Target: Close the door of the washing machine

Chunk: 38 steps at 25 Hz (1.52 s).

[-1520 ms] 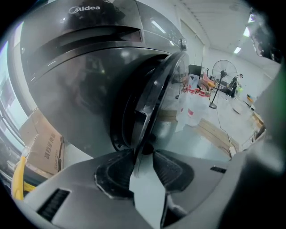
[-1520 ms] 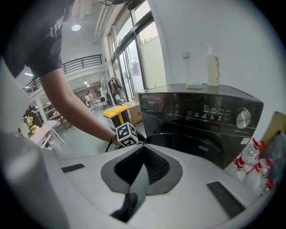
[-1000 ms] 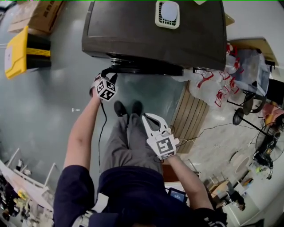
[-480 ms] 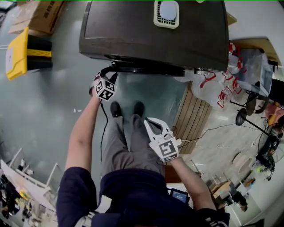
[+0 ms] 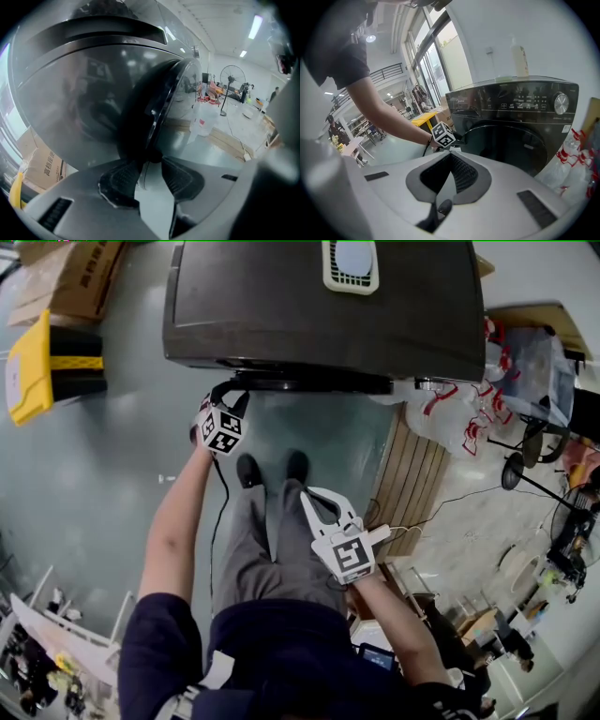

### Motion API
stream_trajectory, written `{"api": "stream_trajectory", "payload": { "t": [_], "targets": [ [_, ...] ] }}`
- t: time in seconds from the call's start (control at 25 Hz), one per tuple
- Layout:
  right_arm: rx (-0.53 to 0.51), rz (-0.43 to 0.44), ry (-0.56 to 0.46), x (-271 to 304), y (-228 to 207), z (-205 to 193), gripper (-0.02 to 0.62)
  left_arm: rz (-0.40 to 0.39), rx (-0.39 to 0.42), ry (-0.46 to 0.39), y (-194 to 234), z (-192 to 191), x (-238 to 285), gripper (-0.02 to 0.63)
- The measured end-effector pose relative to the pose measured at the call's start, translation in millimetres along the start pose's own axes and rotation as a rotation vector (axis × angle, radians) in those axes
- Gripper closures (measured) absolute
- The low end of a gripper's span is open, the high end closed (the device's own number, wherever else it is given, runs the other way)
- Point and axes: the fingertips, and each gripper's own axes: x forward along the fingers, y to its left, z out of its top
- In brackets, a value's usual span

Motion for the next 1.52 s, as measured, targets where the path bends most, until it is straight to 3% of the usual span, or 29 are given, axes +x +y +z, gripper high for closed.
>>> {"api": "stream_trajectory", "payload": {
  "t": [0.44,0.8,1.04,1.28,1.52],
  "targets": [
    [-0.019,-0.012,0.005,0,-3,5,0.575,-0.054,0.014,-0.049,1,2,2,0.43],
    [-0.014,0.017,0.027,7,10,-1,0.575,-0.042,-0.008,-0.055,12,5,4,0.416],
    [-0.034,-0.019,0.008,12,-5,7,0.575,0.0,0.057,-0.078,9,4,-1,0.443],
    [-0.029,-0.063,-0.025,10,-25,23,0.575,0.054,0.047,-0.113,11,12,-18,0.449],
    [-0.029,-0.076,-0.041,1,-27,31,0.575,0.108,0.02,-0.176,15,26,-45,0.496]
  ]
}}
